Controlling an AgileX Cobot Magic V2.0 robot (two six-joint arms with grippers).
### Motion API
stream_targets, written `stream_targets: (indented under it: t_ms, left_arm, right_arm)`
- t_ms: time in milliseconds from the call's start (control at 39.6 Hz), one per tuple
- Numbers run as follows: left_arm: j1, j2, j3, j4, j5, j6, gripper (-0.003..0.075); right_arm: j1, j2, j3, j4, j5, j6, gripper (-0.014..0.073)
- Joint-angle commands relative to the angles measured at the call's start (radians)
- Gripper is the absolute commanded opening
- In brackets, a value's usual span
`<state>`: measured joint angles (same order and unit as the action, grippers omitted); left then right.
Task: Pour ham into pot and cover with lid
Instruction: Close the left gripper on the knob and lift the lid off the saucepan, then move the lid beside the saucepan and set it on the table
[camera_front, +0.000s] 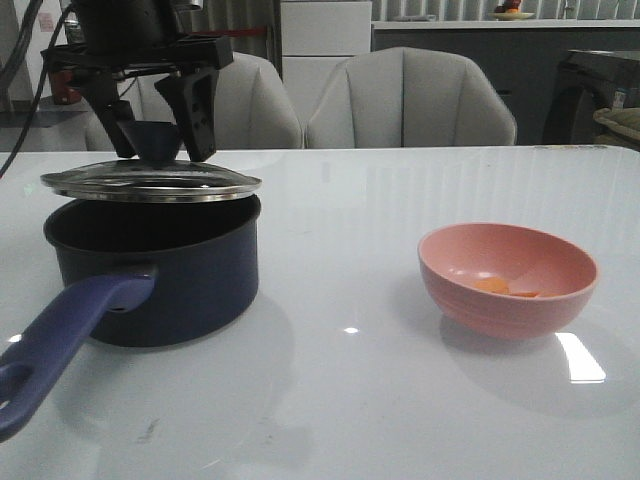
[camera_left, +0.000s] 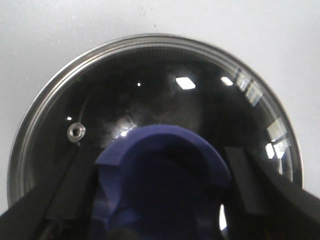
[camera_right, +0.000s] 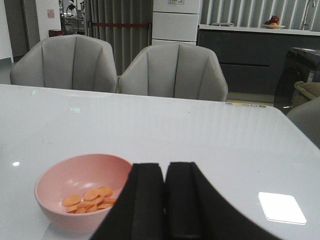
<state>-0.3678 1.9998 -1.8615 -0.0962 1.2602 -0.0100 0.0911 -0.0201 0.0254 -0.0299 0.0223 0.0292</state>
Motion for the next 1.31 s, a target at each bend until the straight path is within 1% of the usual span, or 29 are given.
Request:
stream_targets:
  t_ms: [0,252,479,757,883,1009,1110,1286]
  left_arm:
    - [0.0,-0.074,-0.036,-0.003,0.026,-0.006,0.0354]
    - [0.0,-0.111,-0.036,0.008,0.026,-0.006,0.0355]
    - [0.002,-0.141,-0.036,0.047,0.026,-0.006,0.0354]
    - [0.002,-0.159,-0.02,0.145,0.024,-0.045,0.0354]
    - [0.009,-0.179,0.057,0.186,0.0,-0.064,0.0354]
    - [0.037,-0.224,0.153,0.178,-0.085,-0.064,0.0354]
    - [0.084,-0.268,0.232,0.141,-0.137,-0.064,0.0354]
    - [0.196,-0.339,0.357,0.114,-0.179,-0.064,0.0354]
  right_arm:
    - [-0.005,-0.009,0.011,-0.001,-0.079,-0.003,0.0136]
    - [-0.005,-0.009,0.011,-0.001,-0.079,-0.003,0.0136]
    - [-0.005,-0.009,0.011,-0.001,-0.079,-0.003,0.0136]
    - [-0.005,-0.009,0.011,-0.001,-0.079,-0.003,0.0136]
    - [-0.005,-0.009,0.011,-0.001,-0.079,-0.003,0.0136]
    - [-0.005,-0.009,0.011,-0.001,-0.079,-0.003,0.0136]
    - [-0.005,-0.009,0.011,-0.001,-0.079,-0.003,0.0136]
    - [-0.005,-0.009,0.011,-0.001,-0.079,-0.003,0.0136]
